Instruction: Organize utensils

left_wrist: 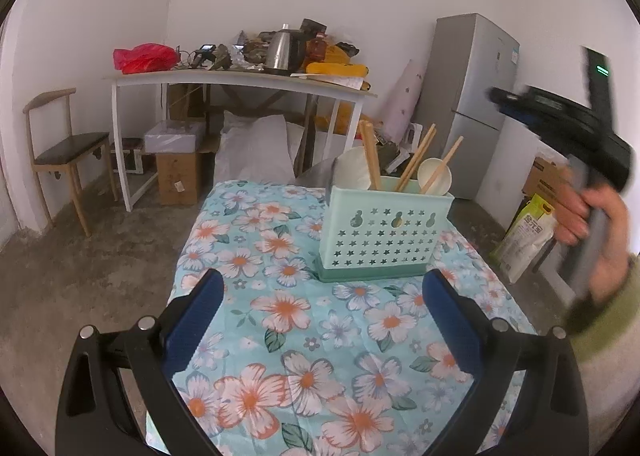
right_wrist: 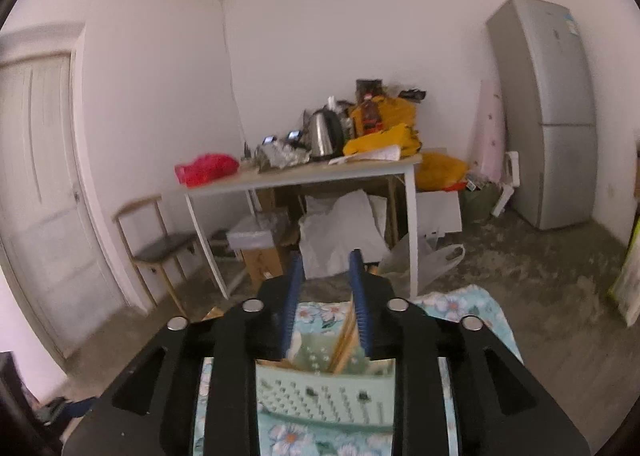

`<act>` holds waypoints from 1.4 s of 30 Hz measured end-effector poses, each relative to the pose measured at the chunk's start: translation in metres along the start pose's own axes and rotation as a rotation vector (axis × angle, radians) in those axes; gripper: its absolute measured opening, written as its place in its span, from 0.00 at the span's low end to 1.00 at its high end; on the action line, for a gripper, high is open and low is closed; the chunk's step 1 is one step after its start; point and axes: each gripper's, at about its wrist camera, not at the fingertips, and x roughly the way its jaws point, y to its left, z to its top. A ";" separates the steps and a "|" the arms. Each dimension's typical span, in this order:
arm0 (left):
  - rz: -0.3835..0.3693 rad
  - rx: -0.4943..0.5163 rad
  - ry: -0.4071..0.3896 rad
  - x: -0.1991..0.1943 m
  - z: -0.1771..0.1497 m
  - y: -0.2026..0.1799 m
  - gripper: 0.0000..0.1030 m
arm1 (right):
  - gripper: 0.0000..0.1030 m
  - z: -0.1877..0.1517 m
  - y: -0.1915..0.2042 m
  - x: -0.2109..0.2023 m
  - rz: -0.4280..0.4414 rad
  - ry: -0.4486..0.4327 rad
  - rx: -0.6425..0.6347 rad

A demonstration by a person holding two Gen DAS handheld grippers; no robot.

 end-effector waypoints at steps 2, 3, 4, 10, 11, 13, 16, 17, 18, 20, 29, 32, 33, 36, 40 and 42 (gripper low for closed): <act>0.000 0.006 -0.002 0.002 0.002 -0.004 0.95 | 0.33 -0.008 -0.005 -0.020 -0.007 -0.006 0.020; -0.001 0.009 -0.002 0.002 0.002 -0.006 0.95 | 0.38 -0.015 -0.007 -0.030 -0.012 0.000 0.024; 0.001 0.013 0.000 0.003 0.003 -0.008 0.95 | 0.43 -0.021 -0.007 -0.035 -0.022 0.009 0.025; 0.029 0.034 0.008 0.009 0.007 -0.023 0.95 | 0.66 -0.073 0.000 -0.043 -0.152 0.206 -0.020; 0.044 0.036 0.011 0.011 0.008 -0.026 0.95 | 0.69 -0.081 0.002 -0.041 -0.186 0.250 -0.036; 0.078 0.036 0.024 0.015 0.009 -0.031 0.95 | 0.79 -0.097 0.007 -0.036 -0.255 0.310 -0.062; 0.159 0.038 0.053 0.023 0.008 -0.036 0.95 | 0.87 -0.109 0.015 -0.032 -0.316 0.344 -0.101; 0.206 0.049 0.065 0.027 0.008 -0.039 0.95 | 0.88 -0.112 0.016 -0.032 -0.336 0.347 -0.118; 0.241 0.060 0.074 0.030 0.007 -0.040 0.95 | 0.90 -0.114 0.020 -0.030 -0.358 0.351 -0.143; 0.327 0.082 0.090 0.035 0.005 -0.042 0.95 | 0.91 -0.120 0.018 -0.032 -0.376 0.360 -0.157; 0.470 0.096 0.095 0.037 0.003 -0.037 0.95 | 0.91 -0.124 0.015 -0.028 -0.413 0.393 -0.149; 0.493 0.093 0.097 0.036 0.004 -0.034 0.95 | 0.91 -0.124 0.014 -0.028 -0.421 0.398 -0.139; 0.497 0.091 0.095 0.036 0.005 -0.034 0.95 | 0.91 -0.123 0.013 -0.029 -0.423 0.400 -0.132; 0.512 0.079 0.082 0.033 0.006 -0.035 0.95 | 0.91 -0.123 0.011 -0.030 -0.435 0.401 -0.123; 0.522 0.068 0.068 0.028 0.007 -0.034 0.95 | 0.92 -0.121 0.009 -0.031 -0.444 0.397 -0.112; 0.525 0.067 0.065 0.026 0.007 -0.034 0.95 | 0.92 -0.120 0.009 -0.032 -0.448 0.395 -0.108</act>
